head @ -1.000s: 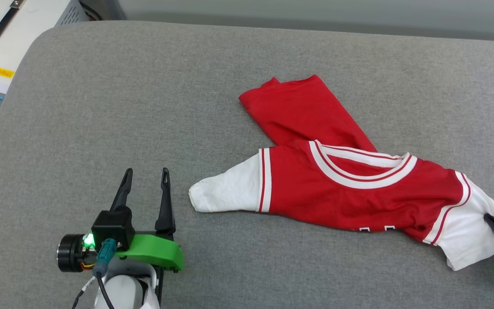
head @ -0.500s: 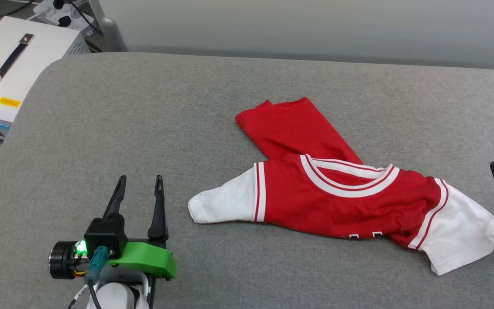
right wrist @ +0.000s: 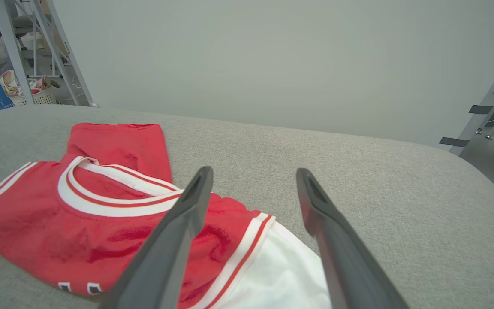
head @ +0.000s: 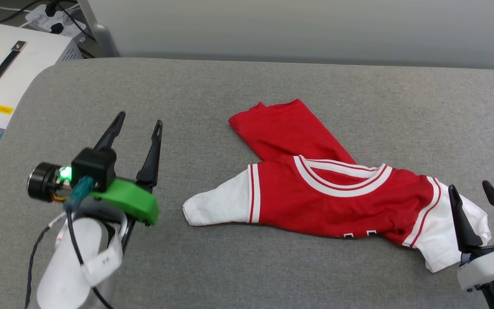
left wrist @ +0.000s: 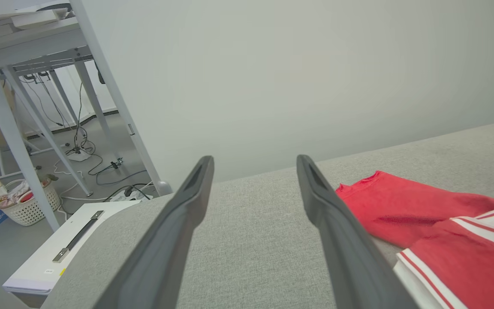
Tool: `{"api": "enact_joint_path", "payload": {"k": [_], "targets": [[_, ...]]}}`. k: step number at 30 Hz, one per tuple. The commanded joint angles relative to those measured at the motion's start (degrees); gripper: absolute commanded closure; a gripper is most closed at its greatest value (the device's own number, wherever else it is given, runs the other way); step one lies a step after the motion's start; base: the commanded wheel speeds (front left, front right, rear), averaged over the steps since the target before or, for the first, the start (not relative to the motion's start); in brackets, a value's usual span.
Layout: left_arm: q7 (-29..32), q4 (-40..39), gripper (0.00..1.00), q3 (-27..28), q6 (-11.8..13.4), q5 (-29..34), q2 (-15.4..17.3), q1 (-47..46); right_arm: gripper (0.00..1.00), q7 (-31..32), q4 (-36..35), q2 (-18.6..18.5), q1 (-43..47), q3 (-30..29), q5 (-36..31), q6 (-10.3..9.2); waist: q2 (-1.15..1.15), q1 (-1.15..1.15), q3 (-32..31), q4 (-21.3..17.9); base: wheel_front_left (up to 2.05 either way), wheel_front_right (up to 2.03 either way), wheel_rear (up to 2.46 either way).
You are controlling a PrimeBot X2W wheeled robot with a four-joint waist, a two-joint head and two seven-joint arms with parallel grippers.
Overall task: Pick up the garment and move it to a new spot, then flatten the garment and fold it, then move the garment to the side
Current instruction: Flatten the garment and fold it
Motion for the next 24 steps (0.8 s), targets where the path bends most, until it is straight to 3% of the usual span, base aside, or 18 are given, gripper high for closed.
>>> {"api": "enact_joint_path", "payload": {"k": [1, 9, 13, 18, 24], "targets": [[3.5, 0.7, 0.0, -2.8, -0.2, -3.0, 1.9, -3.2, 0.0, 0.4, -1.1, 0.6, 0.9, -0.5, -1.0, -0.05, 0.0, 0.0, 0.2, -0.3, 0.0, 0.0, 0.0], [33.6, -0.8, 0.0, -22.1, -0.3, -27.5, 14.9, -15.7, 0.0, 1.3, -2.6, 1.6, 1.1, -0.7, -1.9, -0.05, 0.0, 0.0, 1.6, -1.4, 0.0, 0.0, 0.0], [45.2, -1.9, 0.0, -29.3, -0.3, -36.7, 19.1, -19.6, 0.0, 1.5, -2.9, 2.0, 0.2, -0.2, -2.3, -0.05, 0.0, 0.0, 2.7, -2.0, 0.0, 0.0, 0.0], [51.7, -0.8, 0.0, -36.3, -0.3, -41.4, 22.0, -23.1, 0.0, 1.3, -2.6, 1.6, -1.5, 0.5, -2.1, -0.05, 0.0, 0.0, 4.4, -3.0, 0.0, 0.0, 0.0], [52.9, 3.6, 0.0, -42.7, -0.3, -43.5, 22.3, -25.9, 0.0, 1.2, -2.9, 2.0, -3.1, 0.9, -2.7, -0.05, 0.0, 0.0, 7.1, -4.3, 0.0, 0.0, 0.0]]}}
